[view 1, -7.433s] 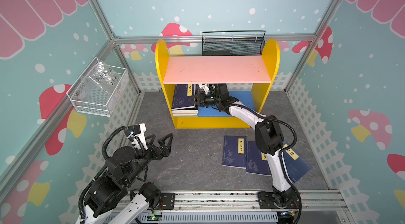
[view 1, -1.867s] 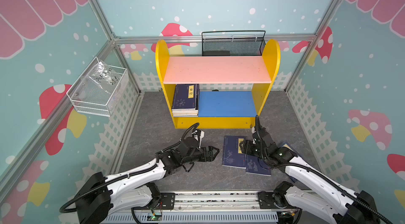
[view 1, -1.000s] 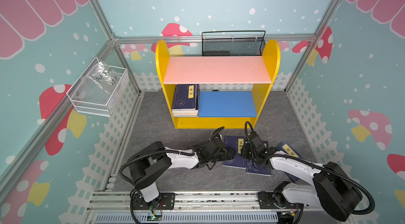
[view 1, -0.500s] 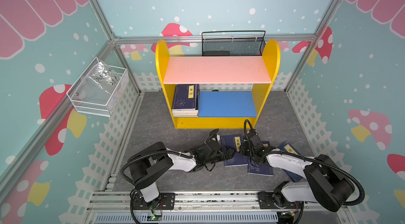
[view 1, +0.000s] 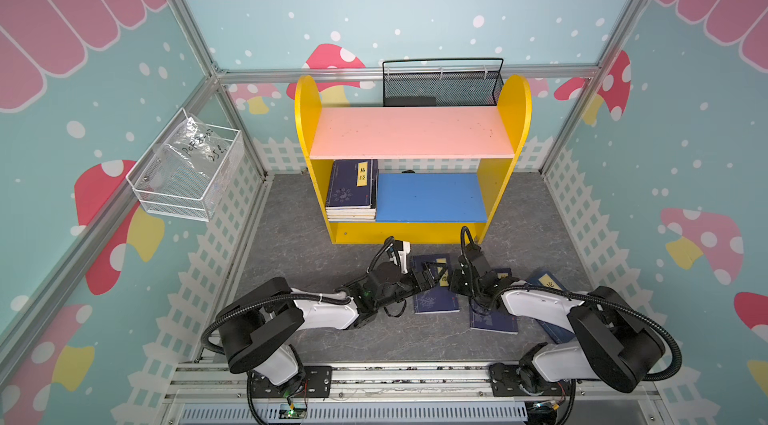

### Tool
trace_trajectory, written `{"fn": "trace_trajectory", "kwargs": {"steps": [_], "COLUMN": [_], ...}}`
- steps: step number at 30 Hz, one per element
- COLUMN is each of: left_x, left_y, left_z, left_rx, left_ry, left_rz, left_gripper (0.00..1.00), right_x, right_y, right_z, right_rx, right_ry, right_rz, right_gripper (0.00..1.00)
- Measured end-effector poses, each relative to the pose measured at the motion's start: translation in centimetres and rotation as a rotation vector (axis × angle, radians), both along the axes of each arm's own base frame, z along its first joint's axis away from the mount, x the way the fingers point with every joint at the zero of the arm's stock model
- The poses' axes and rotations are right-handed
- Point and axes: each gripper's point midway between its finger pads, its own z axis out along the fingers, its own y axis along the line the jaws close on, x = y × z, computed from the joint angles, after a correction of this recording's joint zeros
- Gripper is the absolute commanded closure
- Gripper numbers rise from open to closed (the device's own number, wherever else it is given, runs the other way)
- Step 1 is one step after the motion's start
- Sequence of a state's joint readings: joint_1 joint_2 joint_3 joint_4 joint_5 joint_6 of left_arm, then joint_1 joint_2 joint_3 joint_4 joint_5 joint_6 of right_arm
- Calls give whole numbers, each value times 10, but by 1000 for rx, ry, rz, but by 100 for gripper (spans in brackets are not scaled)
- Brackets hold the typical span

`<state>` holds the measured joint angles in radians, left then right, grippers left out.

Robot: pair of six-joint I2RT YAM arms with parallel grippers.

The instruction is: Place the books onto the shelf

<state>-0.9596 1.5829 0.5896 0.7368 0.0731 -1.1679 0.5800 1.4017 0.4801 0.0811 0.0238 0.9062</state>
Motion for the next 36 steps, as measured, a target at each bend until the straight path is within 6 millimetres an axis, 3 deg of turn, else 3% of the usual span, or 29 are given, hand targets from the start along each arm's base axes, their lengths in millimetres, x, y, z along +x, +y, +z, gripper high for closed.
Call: {"fn": "trace_trajectory", "kwargs": {"steps": [5, 9, 14, 18, 24, 36], "left_x": [0, -2, -1, -6, -11, -13], "left_y": [4, 23, 45, 57, 58, 50], "left_z": [-13, -28, -28, -47, -77, -87], "left_rx": [20, 135, 297, 382, 438, 441], "left_ry": [35, 72, 91, 131, 186, 207], "left_rz": [13, 55, 105, 114, 93, 63], "left_gripper": [3, 1, 0, 0, 1, 1], "right_x": [-1, -3, -3, -3, -8, -21], "right_y": [7, 10, 10, 11, 15, 3], "right_z": [0, 0, 0, 1, 3, 4], "right_rx": [28, 38, 32, 12, -51, -124], "right_ry": [7, 14, 22, 34, 61, 96], "right_rz": [25, 33, 35, 35, 55, 30], "right_gripper": [78, 77, 78, 77, 61, 82]}}
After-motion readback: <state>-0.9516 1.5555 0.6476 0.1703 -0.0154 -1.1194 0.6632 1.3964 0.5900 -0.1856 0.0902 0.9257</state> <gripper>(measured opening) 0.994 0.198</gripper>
